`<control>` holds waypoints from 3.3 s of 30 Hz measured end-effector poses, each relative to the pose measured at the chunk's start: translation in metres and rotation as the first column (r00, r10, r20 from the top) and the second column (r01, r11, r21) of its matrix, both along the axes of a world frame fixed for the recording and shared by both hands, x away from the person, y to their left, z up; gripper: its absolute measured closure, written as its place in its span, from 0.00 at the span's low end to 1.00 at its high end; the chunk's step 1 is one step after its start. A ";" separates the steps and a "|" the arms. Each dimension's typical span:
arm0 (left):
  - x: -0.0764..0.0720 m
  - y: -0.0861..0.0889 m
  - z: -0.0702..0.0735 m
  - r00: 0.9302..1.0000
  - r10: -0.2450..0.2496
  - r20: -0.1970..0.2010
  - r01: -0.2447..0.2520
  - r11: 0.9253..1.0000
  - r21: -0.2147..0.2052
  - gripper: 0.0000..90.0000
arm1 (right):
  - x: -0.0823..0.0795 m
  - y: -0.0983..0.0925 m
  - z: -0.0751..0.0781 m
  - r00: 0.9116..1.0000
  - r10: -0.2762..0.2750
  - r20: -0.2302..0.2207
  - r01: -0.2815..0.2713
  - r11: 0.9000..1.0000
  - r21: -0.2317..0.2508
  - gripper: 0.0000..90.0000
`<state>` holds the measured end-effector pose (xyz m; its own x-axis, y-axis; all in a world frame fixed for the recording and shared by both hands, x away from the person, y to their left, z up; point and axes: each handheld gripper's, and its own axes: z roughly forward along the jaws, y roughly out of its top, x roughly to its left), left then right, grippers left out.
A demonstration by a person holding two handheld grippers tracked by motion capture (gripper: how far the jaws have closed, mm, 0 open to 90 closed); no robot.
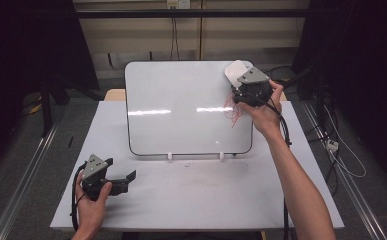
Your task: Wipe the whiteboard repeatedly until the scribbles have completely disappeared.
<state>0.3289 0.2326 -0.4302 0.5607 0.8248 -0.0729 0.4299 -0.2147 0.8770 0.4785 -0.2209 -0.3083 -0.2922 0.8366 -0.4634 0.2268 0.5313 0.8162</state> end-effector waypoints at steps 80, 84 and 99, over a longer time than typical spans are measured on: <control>-0.002 -0.001 -0.001 1.000 -0.009 -0.006 0.009 1.000 0.004 0.06 | 0.006 0.001 0.003 0.999 -0.042 0.005 0.041 0.994 0.098 0.35; -0.003 -0.001 -0.001 1.000 -0.010 -0.002 0.010 1.000 0.001 0.06 | 0.003 0.002 0.001 0.999 -0.046 0.011 0.045 0.994 0.097 0.35; -0.004 0.000 0.000 1.000 -0.003 0.000 0.003 1.000 0.000 0.06 | -0.012 -0.001 -0.016 0.990 -0.142 -0.023 0.144 0.972 0.185 0.35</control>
